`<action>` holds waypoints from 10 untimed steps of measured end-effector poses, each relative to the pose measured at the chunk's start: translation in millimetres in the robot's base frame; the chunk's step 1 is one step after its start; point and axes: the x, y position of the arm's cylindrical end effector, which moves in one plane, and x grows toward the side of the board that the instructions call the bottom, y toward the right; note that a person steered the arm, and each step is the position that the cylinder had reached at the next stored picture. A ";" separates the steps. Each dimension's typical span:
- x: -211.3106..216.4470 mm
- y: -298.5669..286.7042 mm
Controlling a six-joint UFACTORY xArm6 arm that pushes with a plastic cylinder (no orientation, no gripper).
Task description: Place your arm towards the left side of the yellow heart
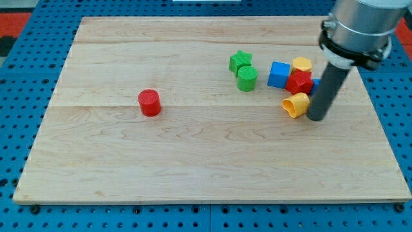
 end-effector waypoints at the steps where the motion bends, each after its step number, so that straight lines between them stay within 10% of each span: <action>1: 15.1 -31.9; 10: 20.6 -153.8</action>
